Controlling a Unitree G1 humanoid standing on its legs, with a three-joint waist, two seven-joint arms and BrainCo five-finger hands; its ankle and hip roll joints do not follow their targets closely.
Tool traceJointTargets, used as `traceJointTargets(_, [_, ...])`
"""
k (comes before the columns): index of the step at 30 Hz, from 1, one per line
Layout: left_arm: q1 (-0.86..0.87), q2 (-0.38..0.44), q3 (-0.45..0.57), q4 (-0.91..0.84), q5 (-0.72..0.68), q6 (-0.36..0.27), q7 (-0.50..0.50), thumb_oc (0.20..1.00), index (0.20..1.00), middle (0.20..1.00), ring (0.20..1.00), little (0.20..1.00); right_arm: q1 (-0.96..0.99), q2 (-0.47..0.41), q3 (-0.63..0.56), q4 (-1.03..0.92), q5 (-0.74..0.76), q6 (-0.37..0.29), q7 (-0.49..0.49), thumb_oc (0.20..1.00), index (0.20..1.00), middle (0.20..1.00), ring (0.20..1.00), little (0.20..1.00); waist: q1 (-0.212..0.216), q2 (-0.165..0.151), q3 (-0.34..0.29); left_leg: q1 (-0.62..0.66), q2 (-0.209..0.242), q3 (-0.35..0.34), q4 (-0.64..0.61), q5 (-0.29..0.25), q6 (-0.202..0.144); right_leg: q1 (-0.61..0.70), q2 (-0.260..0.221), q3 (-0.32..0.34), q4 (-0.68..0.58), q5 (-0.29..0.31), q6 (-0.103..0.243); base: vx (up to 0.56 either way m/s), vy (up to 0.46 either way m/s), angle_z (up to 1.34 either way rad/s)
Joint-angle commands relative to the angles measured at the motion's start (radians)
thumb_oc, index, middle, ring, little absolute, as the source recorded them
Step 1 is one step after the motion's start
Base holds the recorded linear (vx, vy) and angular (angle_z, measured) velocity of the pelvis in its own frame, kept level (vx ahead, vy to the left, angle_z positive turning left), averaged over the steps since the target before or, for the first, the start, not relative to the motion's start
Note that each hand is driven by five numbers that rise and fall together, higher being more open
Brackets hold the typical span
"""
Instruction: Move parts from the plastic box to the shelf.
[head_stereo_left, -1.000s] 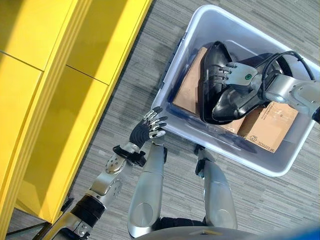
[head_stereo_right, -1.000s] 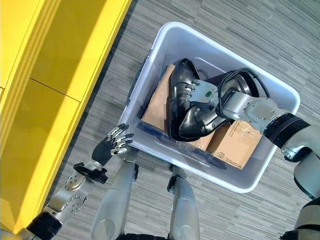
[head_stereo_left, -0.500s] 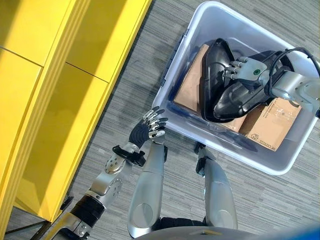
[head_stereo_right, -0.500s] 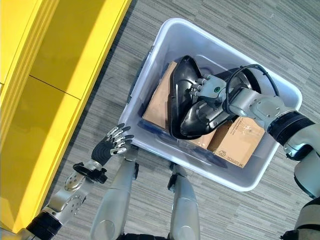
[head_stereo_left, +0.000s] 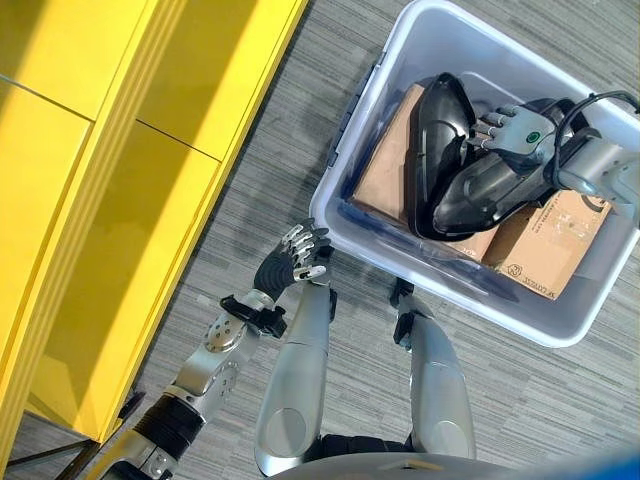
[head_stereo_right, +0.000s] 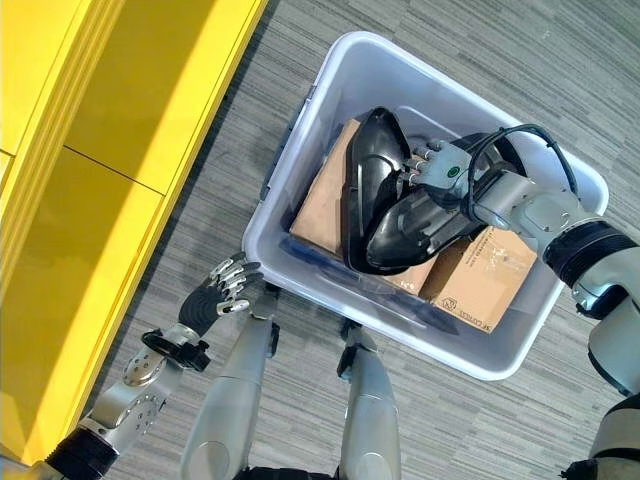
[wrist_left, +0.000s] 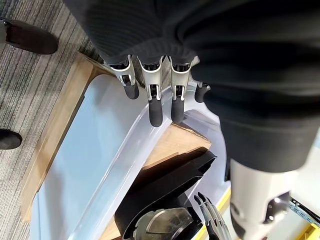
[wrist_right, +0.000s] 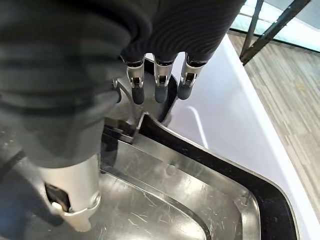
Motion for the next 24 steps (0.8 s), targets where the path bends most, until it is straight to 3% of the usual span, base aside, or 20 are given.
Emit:
traceJointTargets(1, [0.043, -0.006, -0.018, -0.071, -0.004, -0.031, -0.019, 1.0, 1.0, 1.0, 1.0, 1.0, -0.07, -0.102, 0.036, 0.025, -0.002, 0.034, -0.027, 1.0, 1.0, 1.0, 1.0, 1.0, -0.003, 0.023, -0.035, -0.043, 0.059, -0.006, 0.021, -0.036, -0.012, -0.053, -0.043, 0.049, 0.118, 0.003, 0.025, 0.0, 0.0, 0.0])
traceJointTargets(24, [0.046, 0.008, -0.016, -0.073, -0.01, -0.036, -0.019, 1.0, 1.0, 1.0, 1.0, 1.0, -0.139, -0.116, 0.062, 0.06, 0.028, 0.052, -0.039, 1.0, 1.0, 1.0, 1.0, 1.0, -0.006, 0.02, -0.035, -0.079, 0.052, -0.007, 0.045, -0.041, -0.007, -0.091, -0.045, 0.054, 0.14, 0.007, 0.025, 0.0, 0.0, 0.0])
